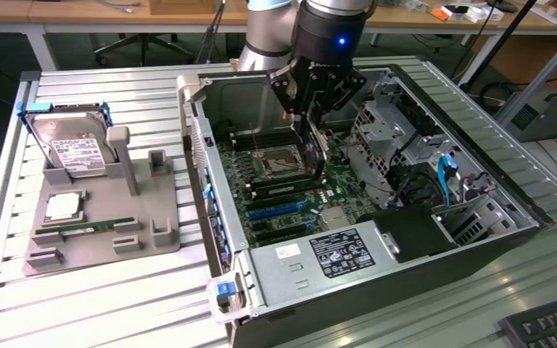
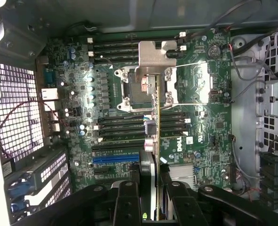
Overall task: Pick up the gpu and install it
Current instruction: 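Pick up the gpu and move the gpu toward the slot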
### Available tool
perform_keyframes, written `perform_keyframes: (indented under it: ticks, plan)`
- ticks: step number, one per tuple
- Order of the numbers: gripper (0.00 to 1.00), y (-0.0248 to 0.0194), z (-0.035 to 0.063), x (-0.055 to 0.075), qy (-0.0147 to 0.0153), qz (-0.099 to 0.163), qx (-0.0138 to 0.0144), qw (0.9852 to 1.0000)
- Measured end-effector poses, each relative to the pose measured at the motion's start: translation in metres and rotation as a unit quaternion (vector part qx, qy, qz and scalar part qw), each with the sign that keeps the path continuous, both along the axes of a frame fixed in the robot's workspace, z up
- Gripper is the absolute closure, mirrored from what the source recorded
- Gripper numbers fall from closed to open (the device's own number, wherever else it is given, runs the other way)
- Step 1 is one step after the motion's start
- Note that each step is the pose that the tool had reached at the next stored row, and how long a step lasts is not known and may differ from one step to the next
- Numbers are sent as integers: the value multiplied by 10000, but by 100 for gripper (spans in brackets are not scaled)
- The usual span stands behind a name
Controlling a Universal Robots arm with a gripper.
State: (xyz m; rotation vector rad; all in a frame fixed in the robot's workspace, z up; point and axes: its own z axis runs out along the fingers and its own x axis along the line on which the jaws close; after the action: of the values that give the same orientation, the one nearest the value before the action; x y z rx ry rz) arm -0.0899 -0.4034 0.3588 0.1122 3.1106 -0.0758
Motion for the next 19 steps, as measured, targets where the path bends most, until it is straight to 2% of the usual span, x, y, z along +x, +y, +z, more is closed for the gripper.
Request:
perform_keyframes:
  ticks: [19]
  plan:
    - [73, 0, -52, 61, 0, 0, -14, 10000]
